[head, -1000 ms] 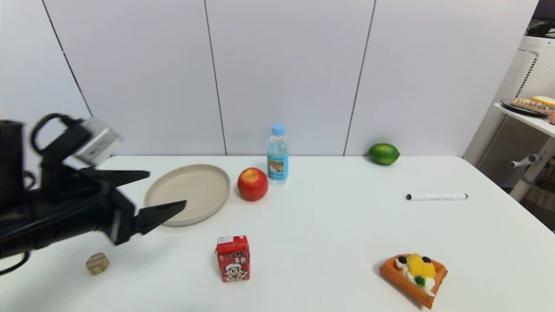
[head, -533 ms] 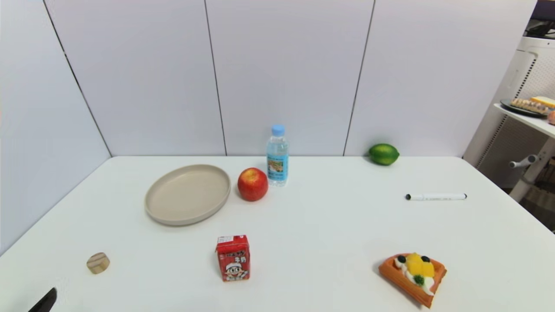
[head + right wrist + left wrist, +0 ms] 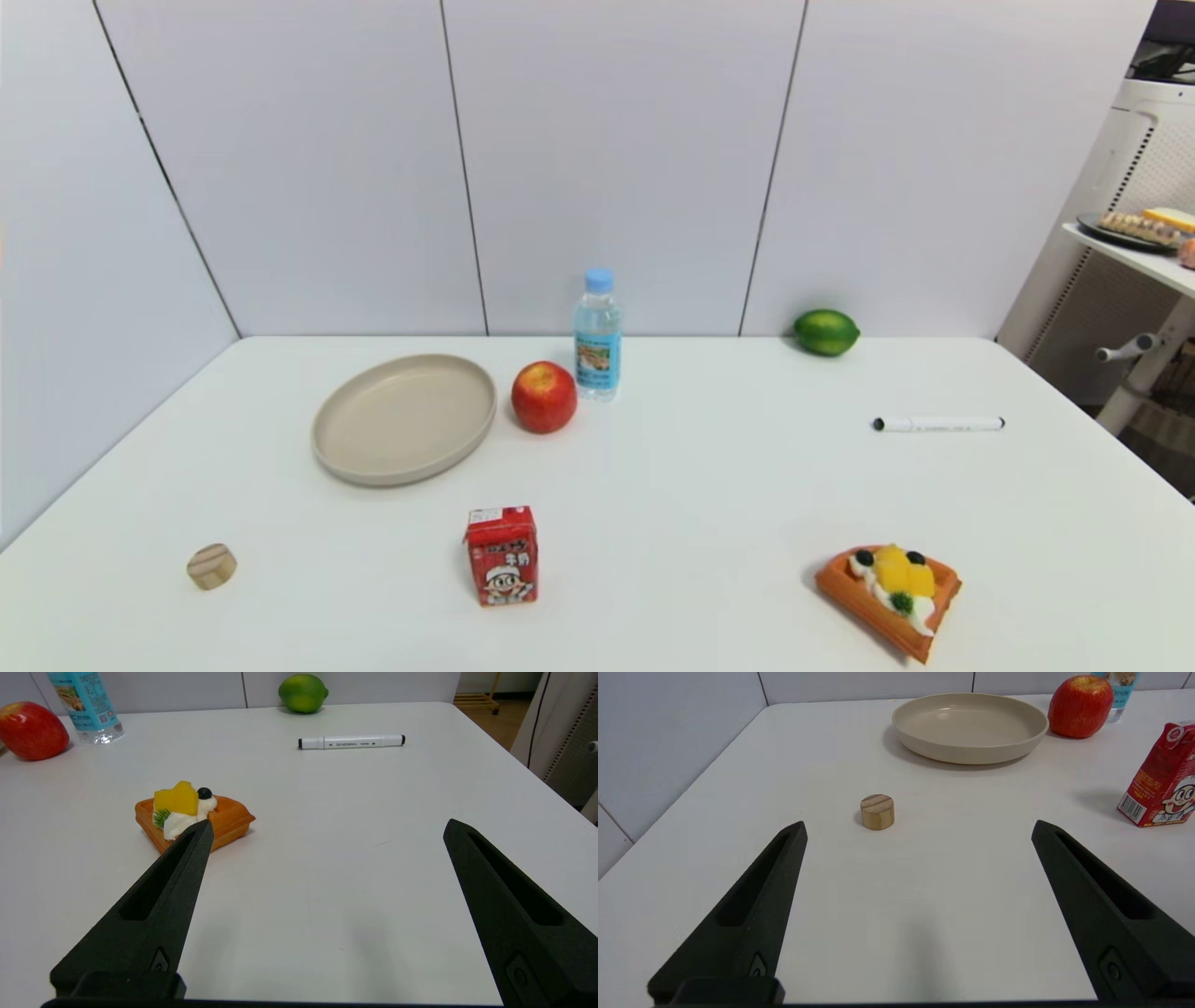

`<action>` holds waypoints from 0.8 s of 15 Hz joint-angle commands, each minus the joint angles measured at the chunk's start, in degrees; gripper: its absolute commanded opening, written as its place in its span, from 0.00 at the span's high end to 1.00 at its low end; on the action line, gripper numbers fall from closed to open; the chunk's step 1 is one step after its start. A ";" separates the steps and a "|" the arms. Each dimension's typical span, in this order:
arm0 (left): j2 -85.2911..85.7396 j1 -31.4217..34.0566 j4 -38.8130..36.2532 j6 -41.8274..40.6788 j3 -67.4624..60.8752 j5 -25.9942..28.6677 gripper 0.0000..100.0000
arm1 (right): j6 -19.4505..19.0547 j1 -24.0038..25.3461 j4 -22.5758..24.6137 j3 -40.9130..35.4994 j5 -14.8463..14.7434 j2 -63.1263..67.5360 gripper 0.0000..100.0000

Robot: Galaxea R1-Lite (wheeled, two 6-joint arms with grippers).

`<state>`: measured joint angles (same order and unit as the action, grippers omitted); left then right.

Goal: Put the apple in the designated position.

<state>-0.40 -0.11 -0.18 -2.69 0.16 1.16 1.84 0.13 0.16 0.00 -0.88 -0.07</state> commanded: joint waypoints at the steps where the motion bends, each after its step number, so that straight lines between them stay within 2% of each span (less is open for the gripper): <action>1: 0.49 0.02 -0.17 6.03 -0.16 -1.51 0.00 | 0.00 0.04 0.02 0.00 0.00 0.07 0.00; 12: 0.49 0.02 -0.17 6.12 -0.16 -1.69 0.00 | 0.27 -0.05 0.02 0.00 0.00 0.07 0.00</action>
<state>0.21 -0.10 -0.33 3.41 0.00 -0.51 1.95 0.16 0.16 0.00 -0.85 -0.07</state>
